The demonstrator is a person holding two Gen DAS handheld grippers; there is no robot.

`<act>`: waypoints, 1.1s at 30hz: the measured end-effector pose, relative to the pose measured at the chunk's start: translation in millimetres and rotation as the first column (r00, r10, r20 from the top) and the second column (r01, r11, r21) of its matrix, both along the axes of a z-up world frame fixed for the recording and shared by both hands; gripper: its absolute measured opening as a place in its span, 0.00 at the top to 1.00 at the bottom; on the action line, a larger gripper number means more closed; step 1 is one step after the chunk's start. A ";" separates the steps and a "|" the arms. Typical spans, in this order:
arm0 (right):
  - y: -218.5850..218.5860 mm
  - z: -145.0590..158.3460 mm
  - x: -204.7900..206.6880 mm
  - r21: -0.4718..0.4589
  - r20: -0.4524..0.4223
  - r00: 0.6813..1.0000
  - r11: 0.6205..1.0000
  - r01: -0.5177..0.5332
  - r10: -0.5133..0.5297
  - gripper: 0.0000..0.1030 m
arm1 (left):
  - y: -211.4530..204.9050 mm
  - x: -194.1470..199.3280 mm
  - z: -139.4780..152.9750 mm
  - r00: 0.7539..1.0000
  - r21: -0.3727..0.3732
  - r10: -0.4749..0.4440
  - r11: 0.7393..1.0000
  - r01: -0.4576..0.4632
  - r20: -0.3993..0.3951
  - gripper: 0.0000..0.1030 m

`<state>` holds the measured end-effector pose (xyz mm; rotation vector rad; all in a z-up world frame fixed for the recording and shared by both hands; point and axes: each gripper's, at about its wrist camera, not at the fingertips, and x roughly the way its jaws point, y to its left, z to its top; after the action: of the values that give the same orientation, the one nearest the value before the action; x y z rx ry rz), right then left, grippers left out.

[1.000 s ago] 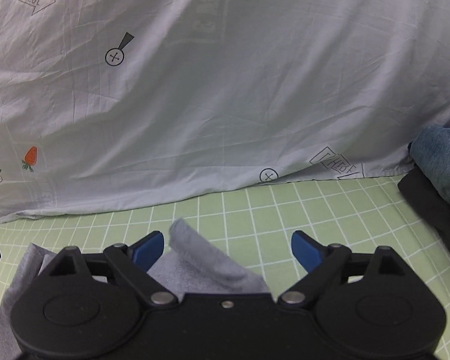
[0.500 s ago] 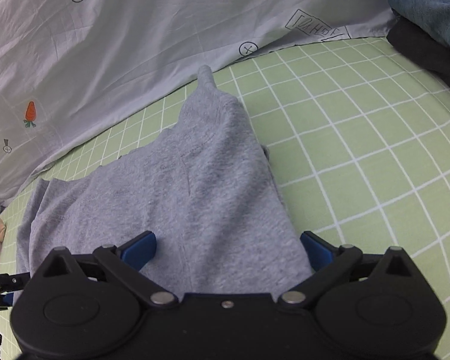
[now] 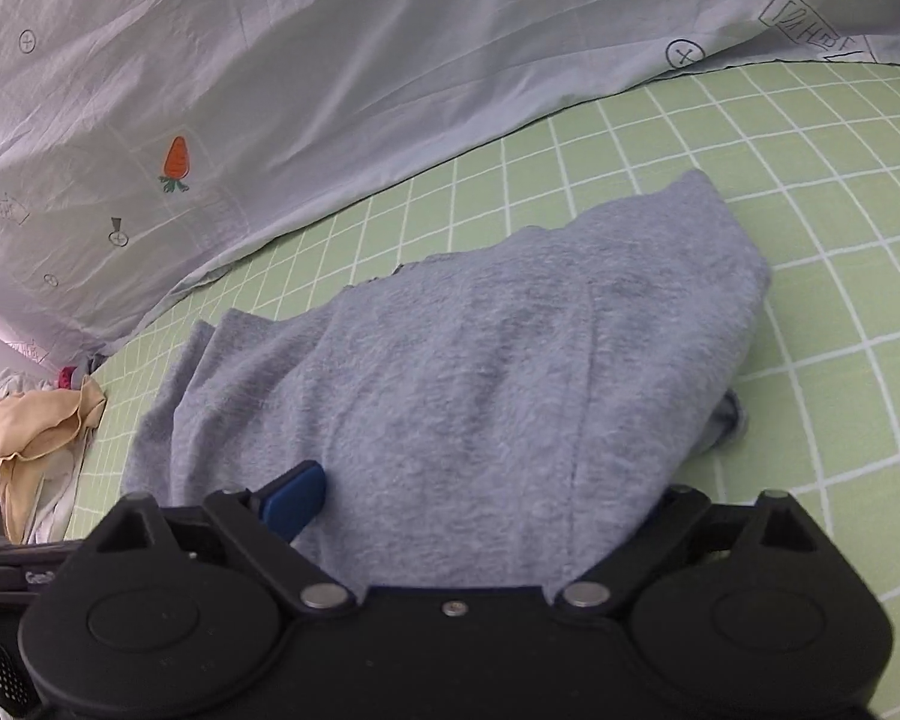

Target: Fold clothes

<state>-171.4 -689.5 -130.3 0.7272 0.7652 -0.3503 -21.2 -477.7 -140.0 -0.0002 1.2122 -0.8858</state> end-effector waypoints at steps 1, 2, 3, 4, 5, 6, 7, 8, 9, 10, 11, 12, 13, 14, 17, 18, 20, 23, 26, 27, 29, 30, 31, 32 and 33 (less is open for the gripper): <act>5.0 2.0 -0.7 0.005 0.004 1.000 1.000 -0.010 0.010 0.36 | 4.0 -5.1 2.9 1.000 0.002 0.007 1.000 -0.007 -0.003 0.44; 10.1 4.0 -1.3 0.010 0.008 1.000 1.000 -0.020 0.020 0.44 | 7.9 -10.2 5.8 1.000 0.003 0.014 1.000 -0.014 -0.006 0.47; 15.1 6.0 -2.0 0.016 0.013 0.999 0.999 -0.030 0.030 0.46 | 11.9 -15.3 8.8 1.000 0.005 0.021 1.000 -0.021 -0.008 0.51; 20.2 8.6 -5.4 0.023 0.017 0.999 0.999 -0.036 0.036 0.51 | 15.8 -20.4 11.7 1.000 0.006 0.029 1.000 -0.029 -0.011 0.54; 25.6 12.7 -16.1 0.036 0.021 0.999 0.999 -0.034 0.033 0.53 | 19.8 -25.5 14.6 0.999 0.008 0.036 0.999 -0.036 -0.014 0.55; 31.0 16.9 -26.8 0.049 0.026 0.999 0.998 -0.032 0.031 0.54 | 26.5 -32.7 16.8 0.999 0.003 0.040 0.999 -0.040 -0.024 0.57; 36.3 21.0 -37.5 0.063 0.030 0.999 0.998 -0.030 0.028 0.55 | 35.2 -41.7 19.2 0.998 -0.011 0.041 0.999 -0.041 -0.044 0.58; 41.7 25.1 -48.2 0.076 0.034 0.999 0.997 -0.027 0.025 0.56 | 43.2 -50.6 22.5 0.997 -0.027 0.039 0.999 -0.041 -0.068 0.58; 47.3 29.5 -59.2 0.085 0.037 0.999 0.996 -0.023 0.020 0.56 | 48.9 -59.7 25.5 0.996 -0.041 0.034 0.998 -0.038 -0.088 0.58; 53.5 34.8 -70.7 0.085 0.035 0.999 0.996 -0.013 0.011 0.56 | 52.1 -68.9 28.2 0.994 -0.054 0.025 0.998 -0.031 -0.104 0.59; 58.7 39.9 -82.5 0.086 0.033 0.999 0.996 -0.001 -0.002 0.57 | 54.4 -77.9 30.9 0.993 -0.066 0.011 0.998 -0.019 -0.116 0.59; 61.1 44.4 -94.8 0.089 0.033 0.999 0.996 0.020 -0.023 0.57 | 53.4 -86.3 33.4 0.992 -0.075 -0.009 0.997 0.000 -0.122 0.59; 63.5 48.9 -107.1 0.092 0.033 0.999 0.995 0.041 -0.044 0.58 | 50.4 -94.5 35.5 0.991 -0.084 -0.032 0.996 0.021 -0.127 0.59; 65.2 53.0 -120.1 0.095 0.035 0.997 0.993 0.063 -0.067 0.59 | 46.6 -102.2 37.4 0.990 -0.090 -0.056 0.995 0.044 -0.129 0.59; 62.8 60.2 -163.6 0.108 0.057 0.987 0.984 0.140 -0.147 0.63 | 28.0 -126.7 42.2 0.983 -0.105 -0.131 0.987 0.118 -0.125 0.61; 60.5 61.4 -177.6 0.110 0.064 0.983 0.980 0.163 -0.171 0.65 | 20.1 -134.6 43.4 0.981 -0.108 -0.152 0.984 0.139 -0.124 0.62; 52.6 61.6 -206.5 0.122 0.076 0.973 0.971 0.207 -0.217 0.74 | 0.8 -155.0 45.7 0.975 -0.099 -0.188 0.979 0.177 -0.114 0.65; 34.3 58.4 -243.9 0.115 0.082 0.968 0.967 0.229 -0.239 0.80 | -26.9 -187.2 51.2 0.973 -0.106 -0.212 0.973 0.203 -0.087 0.68; 6.3 58.4 -274.3 0.109 0.096 0.971 0.972 0.209 -0.219 0.81 | -56.7 -219.2 52.6 0.980 -0.121 -0.184 0.977 0.174 -0.079 0.73; -6.2 60.1 -283.2 0.117 0.109 0.972 0.974 0.196 -0.209 0.81 | -65.3 -229.3 52.1 0.984 -0.125 -0.161 0.981 0.150 -0.076 0.74; -31.3 63.6 -300.8 0.133 0.136 0.973 0.976 0.170 -0.188 0.82 | -79.0 -248.9 53.8 0.992 -0.123 -0.096 0.989 0.085 -0.083 0.77; -43.8 65.3 -309.7 0.140 0.149 0.973 0.978 0.157 -0.178 0.82 | -87.0 -260.3 57.4 0.994 -0.122 -0.066 0.991 0.055 -0.084 0.81; -56.3 67.1 -318.5 0.148 0.162 0.972 0.979 0.144 -0.167 0.82 | -95.5 -271.5 60.7 0.996 -0.122 -0.040 0.992 0.030 -0.083 0.83; -68.8 68.8 -327.4 0.155 0.176 0.972 0.979 0.131 -0.157 0.82 | -104.5 -282.6 63.7 0.997 -0.124 -0.019 0.992 0.009 -0.080 0.84; -81.3 70.5 -336.2 0.162 0.190 0.971 0.980 0.117 -0.147 0.82 | -112.2 -292.4 66.7 0.997 -0.128 0.001 0.992 -0.011 -0.083 0.86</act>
<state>-507.7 -770.8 -59.8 0.9434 0.5565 -0.3367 -313.6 -589.9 -73.2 -0.1452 1.2300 -0.9649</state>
